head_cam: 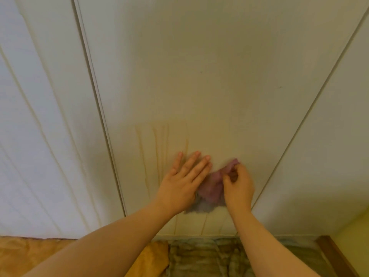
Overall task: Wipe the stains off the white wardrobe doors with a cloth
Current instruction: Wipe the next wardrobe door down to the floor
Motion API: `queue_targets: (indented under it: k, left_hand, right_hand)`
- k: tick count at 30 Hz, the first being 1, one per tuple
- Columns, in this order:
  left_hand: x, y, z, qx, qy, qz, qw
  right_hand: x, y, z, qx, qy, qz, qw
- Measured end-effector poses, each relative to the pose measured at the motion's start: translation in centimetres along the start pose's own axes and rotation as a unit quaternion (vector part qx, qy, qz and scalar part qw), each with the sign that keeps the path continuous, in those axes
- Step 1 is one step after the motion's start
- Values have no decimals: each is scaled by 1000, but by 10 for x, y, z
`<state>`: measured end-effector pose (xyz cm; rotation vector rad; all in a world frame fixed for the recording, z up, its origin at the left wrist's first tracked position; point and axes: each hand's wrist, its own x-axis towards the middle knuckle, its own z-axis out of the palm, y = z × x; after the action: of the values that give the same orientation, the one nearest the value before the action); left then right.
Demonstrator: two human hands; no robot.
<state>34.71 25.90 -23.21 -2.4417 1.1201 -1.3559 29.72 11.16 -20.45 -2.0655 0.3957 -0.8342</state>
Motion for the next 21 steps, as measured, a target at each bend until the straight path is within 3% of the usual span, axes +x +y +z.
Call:
queue_targets:
  k: [3, 8, 11, 14, 21]
  left_hand:
    - [1, 3, -1, -1, 23, -6, 1000]
    - [-6, 11, 8, -9, 40, -12, 999]
    - [-11, 22, 12, -16, 27, -33, 999]
    - [-16, 32, 22, -5, 23, -44, 999]
    - [-47, 63, 45, -22, -17, -102, 994]
  right_hand:
    - [-18, 21, 5, -14, -65, 83, 994]
    - [-7, 5, 9, 82, 62, 28, 994]
    - [-15, 23, 14, 65, 28, 35, 997]
    - [-33, 54, 23, 52, -13, 127, 991]
    - [-35, 57, 41, 130, 61, 100, 985]
